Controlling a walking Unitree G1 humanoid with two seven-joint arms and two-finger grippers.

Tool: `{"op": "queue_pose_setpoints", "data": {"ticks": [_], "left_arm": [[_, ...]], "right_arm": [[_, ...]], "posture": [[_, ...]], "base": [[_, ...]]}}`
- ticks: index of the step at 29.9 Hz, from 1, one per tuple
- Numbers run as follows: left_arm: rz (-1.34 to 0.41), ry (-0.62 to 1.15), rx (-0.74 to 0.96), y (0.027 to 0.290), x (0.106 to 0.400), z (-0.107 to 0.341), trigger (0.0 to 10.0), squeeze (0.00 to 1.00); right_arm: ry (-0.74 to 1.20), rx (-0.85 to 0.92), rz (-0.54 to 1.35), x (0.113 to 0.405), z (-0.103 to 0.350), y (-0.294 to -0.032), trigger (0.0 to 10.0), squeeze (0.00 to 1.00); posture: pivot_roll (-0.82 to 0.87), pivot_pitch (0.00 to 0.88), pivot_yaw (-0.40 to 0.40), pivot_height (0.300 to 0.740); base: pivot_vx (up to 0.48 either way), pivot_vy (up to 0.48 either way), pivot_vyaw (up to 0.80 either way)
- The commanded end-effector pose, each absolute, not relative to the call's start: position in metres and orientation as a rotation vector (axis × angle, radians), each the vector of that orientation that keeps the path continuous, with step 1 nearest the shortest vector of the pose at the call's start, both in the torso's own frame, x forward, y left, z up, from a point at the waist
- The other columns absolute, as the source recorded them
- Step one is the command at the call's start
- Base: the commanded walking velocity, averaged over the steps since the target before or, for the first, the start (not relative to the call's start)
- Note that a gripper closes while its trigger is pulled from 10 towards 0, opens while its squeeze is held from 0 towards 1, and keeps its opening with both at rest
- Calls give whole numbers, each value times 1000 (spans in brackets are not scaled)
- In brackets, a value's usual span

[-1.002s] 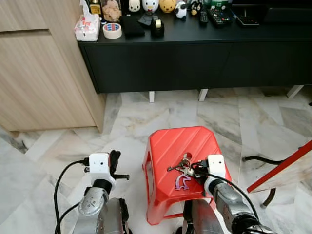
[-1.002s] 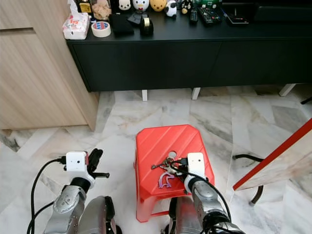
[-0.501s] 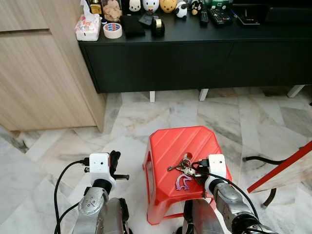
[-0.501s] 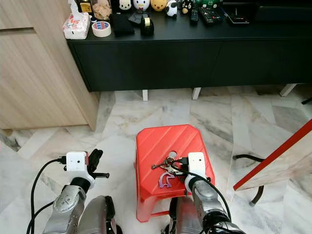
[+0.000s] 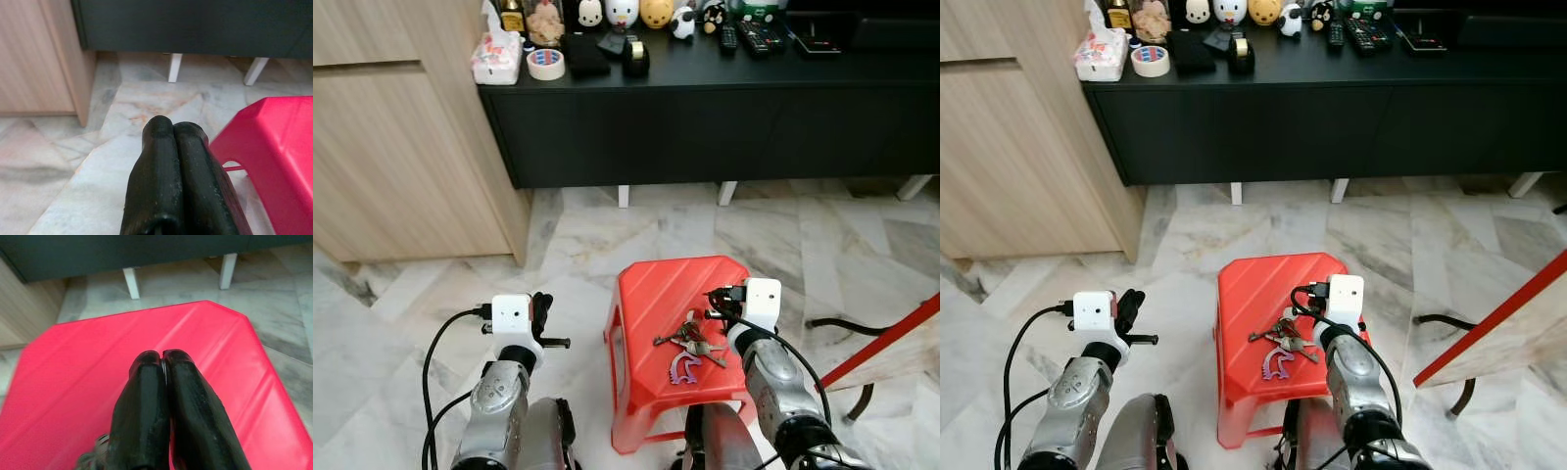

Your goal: Hang keys on a hook

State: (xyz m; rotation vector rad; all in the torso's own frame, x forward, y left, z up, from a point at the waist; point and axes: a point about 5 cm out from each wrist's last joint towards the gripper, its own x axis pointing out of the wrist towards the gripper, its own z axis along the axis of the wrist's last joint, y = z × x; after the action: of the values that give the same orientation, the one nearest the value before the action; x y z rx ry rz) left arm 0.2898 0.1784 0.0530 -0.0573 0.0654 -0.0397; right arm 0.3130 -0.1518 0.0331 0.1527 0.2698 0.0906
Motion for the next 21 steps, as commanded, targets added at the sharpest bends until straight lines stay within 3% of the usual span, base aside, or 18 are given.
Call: {"op": "queue_pose_setpoints", "data": {"ticks": [1, 12, 13, 14, 15, 16, 21], "left_arm": [[-16, 87, -64, 185, 288, 47, 10000, 0], [-11, 114, -72, 187, 289, 39, 10000, 0], [-12, 118, -72, 187, 289, 38, 10000, 0], [-13, 122, -73, 187, 289, 37, 10000, 0], [-13, 122, -73, 187, 289, 37, 10000, 0], [-13, 124, -74, 187, 289, 36, 10000, 0], [-13, 124, -75, 186, 289, 35, 10000, 0]], "right_arm": [[262, 160, 98, 308, 31, -151, 0, 0], [404, 86, 49, 294, 11, -159, 0, 0], [425, 74, 51, 294, 9, -159, 3176, 0], [465, 58, 55, 292, 5, -160, 8588, 0], [465, 58, 55, 292, 5, -160, 8588, 0], [507, 34, 52, 291, 1, -161, 10000, 0], [544, 21, 34, 291, -1, -165, 10000, 0]], "posture": [[-4, 56, -22, 607], [-11, 33, -13, 607], [-11, 33, -13, 607], [-11, 33, -13, 607], [-11, 33, -13, 607], [-13, 33, -13, 607], [-12, 35, -16, 607]], "base": [[0, 0, 0], [0, 0, 0], [0, 0, 0], [0, 0, 0], [0, 0, 0], [0, 0, 0], [0, 0, 0]]}}
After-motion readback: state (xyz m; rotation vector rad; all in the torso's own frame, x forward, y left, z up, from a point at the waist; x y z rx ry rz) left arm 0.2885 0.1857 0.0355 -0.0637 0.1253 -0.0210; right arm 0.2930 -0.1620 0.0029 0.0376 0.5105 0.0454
